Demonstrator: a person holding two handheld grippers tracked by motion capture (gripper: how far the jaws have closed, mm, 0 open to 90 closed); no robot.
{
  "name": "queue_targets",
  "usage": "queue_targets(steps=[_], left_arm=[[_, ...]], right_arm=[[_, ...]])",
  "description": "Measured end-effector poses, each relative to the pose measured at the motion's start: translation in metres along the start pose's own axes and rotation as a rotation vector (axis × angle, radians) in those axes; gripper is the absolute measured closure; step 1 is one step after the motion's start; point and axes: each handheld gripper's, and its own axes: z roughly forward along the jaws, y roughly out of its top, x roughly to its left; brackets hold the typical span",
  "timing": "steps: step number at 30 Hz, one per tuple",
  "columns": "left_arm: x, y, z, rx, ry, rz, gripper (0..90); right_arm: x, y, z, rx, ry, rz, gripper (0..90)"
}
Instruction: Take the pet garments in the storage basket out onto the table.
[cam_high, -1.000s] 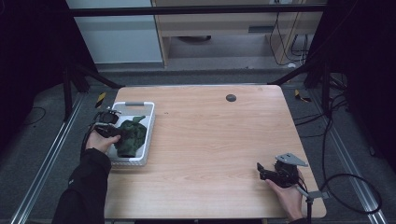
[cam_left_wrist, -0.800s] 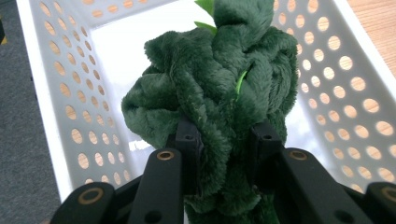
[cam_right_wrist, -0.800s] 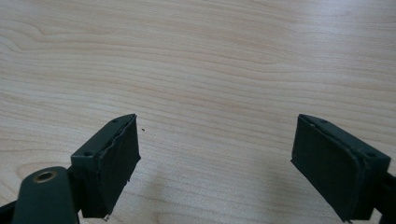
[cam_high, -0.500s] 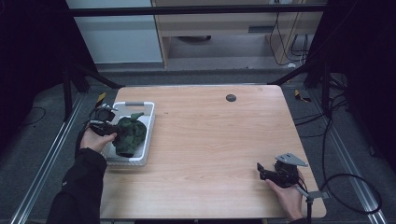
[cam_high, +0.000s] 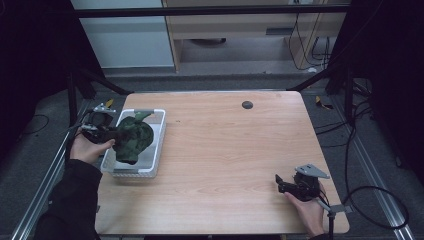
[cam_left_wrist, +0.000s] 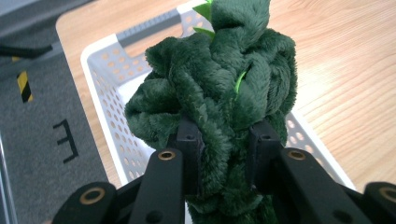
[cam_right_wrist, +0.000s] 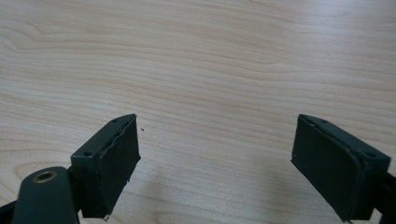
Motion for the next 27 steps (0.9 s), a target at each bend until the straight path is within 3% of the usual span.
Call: queue_targets(steps=[5, 14, 19, 27], left_arm=[[-0.007, 0.004, -0.016, -0.016, -0.001, 0.045, 70.6], [-0.028, 0.017, -0.034, -0.02, -0.046, 0.158, 70.6], [-0.042, 0.022, -0.036, -0.028, -0.077, 0.193, 70.6], [-0.069, 0.033, -0.037, -0.018, -0.118, 0.295, 70.6]], right_arm=[[0.0, 0.0, 0.0, 0.001, 0.0, -0.001, 14.7], [0.0, 0.0, 0.0, 0.0, -0.003, -0.001, 14.7], [0.0, 0.0, 0.0, 0.0, -0.002, -0.001, 14.7], [0.0, 0.0, 0.0, 0.0, -0.003, 0.0, 14.7]])
